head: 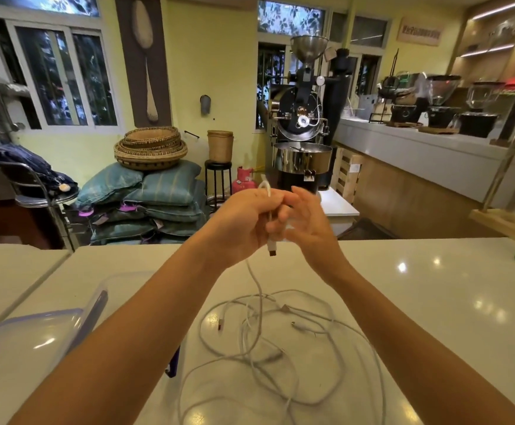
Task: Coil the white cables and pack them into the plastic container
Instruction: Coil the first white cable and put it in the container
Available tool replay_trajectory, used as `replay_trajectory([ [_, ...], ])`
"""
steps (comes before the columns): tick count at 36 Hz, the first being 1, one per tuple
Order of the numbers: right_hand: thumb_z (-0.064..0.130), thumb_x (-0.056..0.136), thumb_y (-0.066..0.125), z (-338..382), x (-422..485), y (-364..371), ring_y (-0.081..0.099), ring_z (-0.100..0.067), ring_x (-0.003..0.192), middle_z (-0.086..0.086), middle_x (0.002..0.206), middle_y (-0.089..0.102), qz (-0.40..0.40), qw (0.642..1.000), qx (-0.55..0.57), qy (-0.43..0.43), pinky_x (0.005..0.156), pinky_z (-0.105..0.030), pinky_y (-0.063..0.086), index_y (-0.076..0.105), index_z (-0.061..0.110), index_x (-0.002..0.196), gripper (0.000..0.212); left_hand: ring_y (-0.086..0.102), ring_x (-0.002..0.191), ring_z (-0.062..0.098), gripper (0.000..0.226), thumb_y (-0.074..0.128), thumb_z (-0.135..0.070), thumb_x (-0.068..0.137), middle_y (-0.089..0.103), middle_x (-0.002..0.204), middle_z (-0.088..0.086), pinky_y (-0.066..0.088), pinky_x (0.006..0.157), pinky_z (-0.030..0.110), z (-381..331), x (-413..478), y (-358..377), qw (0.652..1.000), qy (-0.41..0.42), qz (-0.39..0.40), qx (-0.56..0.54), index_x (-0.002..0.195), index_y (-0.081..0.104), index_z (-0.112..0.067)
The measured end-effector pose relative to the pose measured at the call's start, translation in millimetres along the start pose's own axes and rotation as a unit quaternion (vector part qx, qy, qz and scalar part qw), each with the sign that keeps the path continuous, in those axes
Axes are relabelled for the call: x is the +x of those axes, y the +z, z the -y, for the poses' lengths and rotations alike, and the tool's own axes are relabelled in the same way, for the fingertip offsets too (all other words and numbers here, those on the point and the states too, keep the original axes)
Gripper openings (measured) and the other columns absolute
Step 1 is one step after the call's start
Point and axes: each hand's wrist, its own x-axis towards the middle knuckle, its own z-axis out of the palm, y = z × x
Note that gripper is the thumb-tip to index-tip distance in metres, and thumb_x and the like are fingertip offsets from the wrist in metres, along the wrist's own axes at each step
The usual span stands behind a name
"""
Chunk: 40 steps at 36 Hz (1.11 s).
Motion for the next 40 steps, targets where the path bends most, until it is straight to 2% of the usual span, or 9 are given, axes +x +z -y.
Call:
replay_trajectory([
  [3,0.005,0.082,0.053,-2,1,19,0.060,0.013,0.083,0.010,0.088,0.062,0.036,0.997,0.064,0.024,0.072,-0.006,0.049,0.048,0.010,0.090,0.011,0.040,0.037,0.002,0.032,0.028,-0.011,0.097,0.050,0.044,-0.007,0.037,0.039,0.014,2,0,6,1.000,0.015,0.014,0.006,0.082,0.056,-0.007],
  [5,-0.006,0.091,0.038,-2,-3,31,0.058,0.017,0.069,0.012,0.075,0.057,0.041,0.998,0.030,0.047,0.063,-0.002,0.045,0.045,0.009,0.081,0.019,0.038,0.037,0.002,0.033,0.028,-0.012,0.097,0.049,0.044,-0.007,0.034,0.038,0.013,1,2,7,1.000,0.015,0.022,-0.006,0.080,0.056,-0.008],
  [7,0.000,0.093,0.039,-9,-10,43,0.059,0.007,0.075,0.008,0.083,0.056,0.067,0.995,0.006,0.078,0.071,-0.007,0.046,0.053,0.008,0.095,0.016,0.036,0.036,0.002,0.034,0.028,-0.012,0.097,0.047,0.043,-0.006,0.032,0.038,0.014,-2,4,4,1.000,0.012,0.020,-0.017,0.079,0.056,-0.008],
  [10,0.006,0.093,0.040,-11,-18,53,0.061,-0.002,0.057,-0.001,0.072,0.060,0.079,0.987,0.047,0.135,0.061,-0.010,0.050,0.049,-0.004,0.110,0.022,0.035,0.036,0.003,0.034,0.027,-0.013,0.097,0.046,0.042,-0.007,0.032,0.039,0.014,-5,10,-8,1.000,0.014,-0.006,-0.011,0.079,0.055,-0.009],
  [15,0.006,0.093,0.042,0,-34,56,0.048,-0.007,0.046,-0.002,0.063,0.053,0.154,0.943,0.147,0.257,0.054,-0.022,0.051,0.052,0.013,0.094,0.013,0.037,0.035,0.002,0.033,0.026,-0.015,0.098,0.048,0.043,-0.007,0.033,0.040,0.014,-9,19,-37,0.995,0.005,-0.088,0.052,0.079,0.052,-0.009],
  [22,0.019,0.093,0.046,23,-39,33,0.034,0.000,0.033,0.010,0.038,0.046,0.149,0.970,-0.031,0.191,0.039,-0.011,0.028,0.060,0.023,0.073,0.024,0.036,0.038,0.003,0.036,0.029,-0.012,0.098,0.043,0.056,0.003,0.031,0.044,0.015,-7,18,-61,0.967,0.000,-0.128,0.220,0.073,0.054,-0.009],
  [27,0.025,0.090,0.050,47,-35,13,0.046,0.001,0.051,0.012,0.053,0.054,0.119,0.972,-0.182,0.093,0.053,-0.011,0.037,0.056,0.031,0.062,0.029,0.037,0.044,0.006,0.035,0.030,-0.009,0.097,0.045,0.058,0.002,0.032,0.046,0.015,-9,13,-68,0.962,0.005,-0.113,0.248,0.073,0.055,-0.009],
  [30,0.028,0.089,0.050,61,-29,0,0.042,0.001,0.045,0.009,0.053,0.046,0.101,0.959,-0.258,0.053,0.049,-0.009,0.035,0.053,0.032,0.061,0.028,0.041,0.048,0.007,0.034,0.031,-0.008,0.097,0.048,0.060,0.002,0.035,0.043,0.012,-11,8,-69,0.964,0.009,-0.095,0.249,0.075,0.056,-0.009],
  [40,0.029,0.083,0.059,90,-19,-18,0.051,0.006,0.052,0.007,0.048,0.048,0.102,0.933,-0.343,-0.017,0.049,-0.014,0.038,0.063,0.023,0.061,0.023,0.053,0.045,0.001,0.035,0.028,-0.005,0.097,0.058,0.060,0.002,0.044,0.047,0.010,-33,2,-65,0.971,0.066,-0.084,0.212,0.076,0.056,-0.007],
])
